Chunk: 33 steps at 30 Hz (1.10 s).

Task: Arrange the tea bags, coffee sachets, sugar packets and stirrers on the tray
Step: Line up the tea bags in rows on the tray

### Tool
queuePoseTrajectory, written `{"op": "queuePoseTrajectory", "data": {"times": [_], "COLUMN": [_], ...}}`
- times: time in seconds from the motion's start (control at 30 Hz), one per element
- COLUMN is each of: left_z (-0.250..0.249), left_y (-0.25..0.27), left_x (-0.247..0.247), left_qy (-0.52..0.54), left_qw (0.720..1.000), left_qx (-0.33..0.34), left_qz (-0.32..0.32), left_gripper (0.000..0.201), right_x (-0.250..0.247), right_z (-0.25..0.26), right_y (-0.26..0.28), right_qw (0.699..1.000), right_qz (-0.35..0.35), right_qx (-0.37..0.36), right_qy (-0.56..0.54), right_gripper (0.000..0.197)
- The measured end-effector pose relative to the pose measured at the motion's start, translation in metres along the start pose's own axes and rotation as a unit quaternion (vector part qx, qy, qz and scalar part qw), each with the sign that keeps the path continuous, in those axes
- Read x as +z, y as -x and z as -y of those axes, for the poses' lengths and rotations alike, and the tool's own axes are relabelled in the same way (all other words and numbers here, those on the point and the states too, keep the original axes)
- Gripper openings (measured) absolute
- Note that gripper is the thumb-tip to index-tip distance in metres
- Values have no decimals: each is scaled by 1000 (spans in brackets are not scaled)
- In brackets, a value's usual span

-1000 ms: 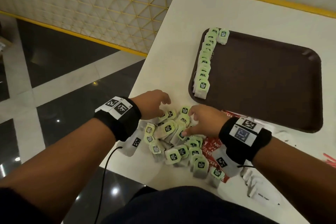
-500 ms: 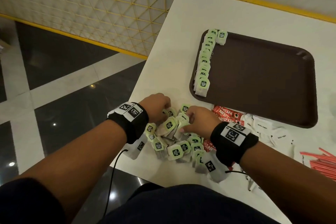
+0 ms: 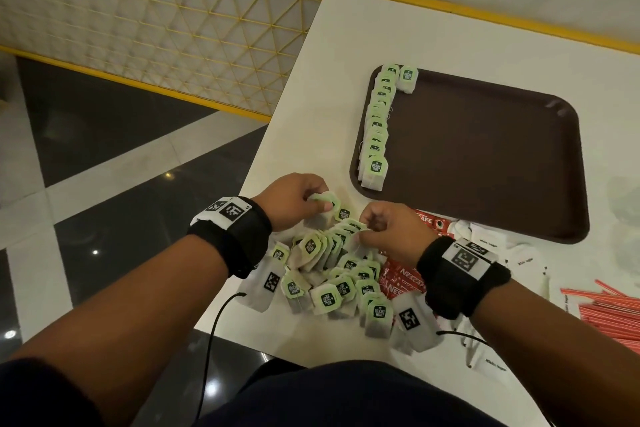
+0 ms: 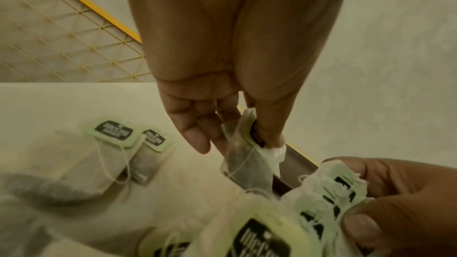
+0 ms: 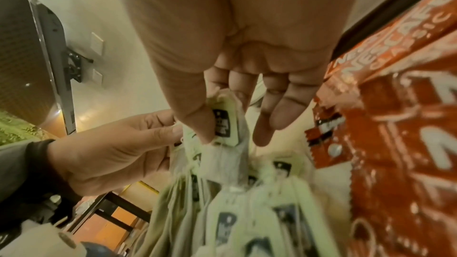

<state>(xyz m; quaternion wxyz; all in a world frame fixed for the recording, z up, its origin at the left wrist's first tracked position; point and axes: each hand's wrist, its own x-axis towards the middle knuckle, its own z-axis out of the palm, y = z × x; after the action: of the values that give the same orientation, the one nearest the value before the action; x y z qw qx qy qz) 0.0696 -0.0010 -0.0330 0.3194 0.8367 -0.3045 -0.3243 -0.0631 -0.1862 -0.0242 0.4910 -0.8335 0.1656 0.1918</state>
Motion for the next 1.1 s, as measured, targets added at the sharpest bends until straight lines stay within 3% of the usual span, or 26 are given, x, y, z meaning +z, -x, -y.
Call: {"op": "queuePoseTrajectory", "data": {"times": [0.2,0.37,0.43,0.53,0.67,0.73,0.83,0.97,1.1], "left_z": [-20,-46,-58,-76,-87,-92,-93,-91,-88], "left_y": [-13,-28,-36,-47,-62,-69,-82,-102,-125], "left_x": [3,4,5,2,-7,-12,-14,-12,-11], "left_qy": [141,247,322,450,546,545,520,519,506], "left_qw": [990,968,945,889,826,826,847,852,860], "left_qx": [-29,-36,-43,-58,-52,-51,-49,-52,-54], "left_qz": [-6,17,42,64,127,134,95,47,-25], "left_gripper": [17,15,17,20,42,40,43,47,44], "right_x": [-28,-63,-75,-93,-115,-124,-135,-141,-138], "right_z": [-4,16,28,42,48,49,47,37,24], "right_y": [4,2,-2,-15,-33,-41,-53,-70,-85], "right_qw": [999,998,997,996,996,996,995,984,963], "right_qz": [-21,20,28,8,-25,-30,-49,-122,-115], "right_qx": [-7,-20,-24,-36,-48,-48,-48,-40,40], "right_qy": [-37,-62,-72,-83,-74,-68,-73,-121,-240], "right_gripper": [15,19,21,23,21,23,27,29,34]}}
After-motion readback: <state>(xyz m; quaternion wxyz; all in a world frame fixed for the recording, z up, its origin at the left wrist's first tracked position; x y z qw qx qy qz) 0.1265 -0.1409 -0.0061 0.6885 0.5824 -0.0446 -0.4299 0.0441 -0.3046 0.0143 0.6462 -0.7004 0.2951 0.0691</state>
